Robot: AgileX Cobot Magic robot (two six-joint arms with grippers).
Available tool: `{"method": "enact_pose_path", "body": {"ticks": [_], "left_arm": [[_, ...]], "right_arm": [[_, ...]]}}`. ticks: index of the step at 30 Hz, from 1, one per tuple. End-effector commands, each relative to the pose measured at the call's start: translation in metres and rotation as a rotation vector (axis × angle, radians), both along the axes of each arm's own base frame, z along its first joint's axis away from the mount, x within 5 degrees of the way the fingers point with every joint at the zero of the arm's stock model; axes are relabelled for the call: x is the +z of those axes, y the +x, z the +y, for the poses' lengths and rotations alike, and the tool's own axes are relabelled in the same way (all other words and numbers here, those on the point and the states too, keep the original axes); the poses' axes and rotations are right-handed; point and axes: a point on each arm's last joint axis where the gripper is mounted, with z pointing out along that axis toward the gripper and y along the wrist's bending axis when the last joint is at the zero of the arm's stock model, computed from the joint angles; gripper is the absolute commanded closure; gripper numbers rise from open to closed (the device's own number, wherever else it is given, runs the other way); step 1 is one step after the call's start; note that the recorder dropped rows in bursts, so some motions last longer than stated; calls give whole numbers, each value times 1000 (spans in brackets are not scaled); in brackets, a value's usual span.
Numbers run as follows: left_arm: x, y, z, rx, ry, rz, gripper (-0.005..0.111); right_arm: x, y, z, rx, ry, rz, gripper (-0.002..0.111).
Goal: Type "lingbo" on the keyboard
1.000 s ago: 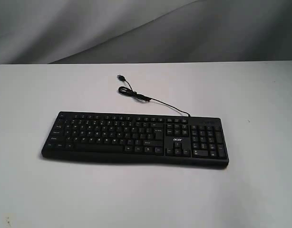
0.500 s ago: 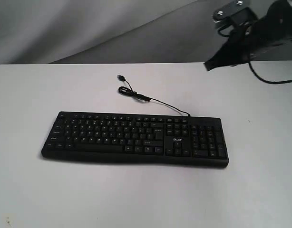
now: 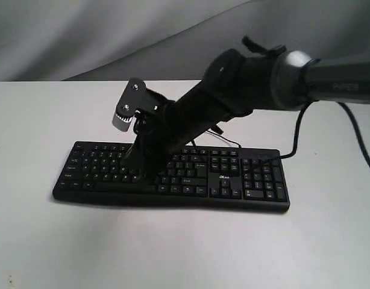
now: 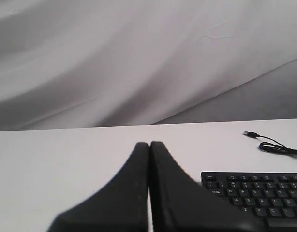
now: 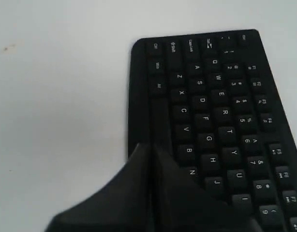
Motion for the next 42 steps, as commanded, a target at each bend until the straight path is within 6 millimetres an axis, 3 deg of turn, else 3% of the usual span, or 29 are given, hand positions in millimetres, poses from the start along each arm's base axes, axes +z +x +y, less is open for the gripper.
{"method": "enact_pose_path", "body": {"ticks": [1, 13, 28, 42], "left_arm": [[-1, 0, 0, -8, 0, -9, 106], [-1, 0, 0, -8, 0, -9, 106], [-1, 0, 0, -8, 0, -9, 106], [-1, 0, 0, -8, 0, -9, 106]], "right_arm": [[-24, 8, 3, -29, -36, -19, 108], [-46, 26, -2, -130, -66, -99, 108], [-50, 34, -19, -148, -128, -78, 108], [-60, 33, -21, -133, -163, -54, 108]]}}
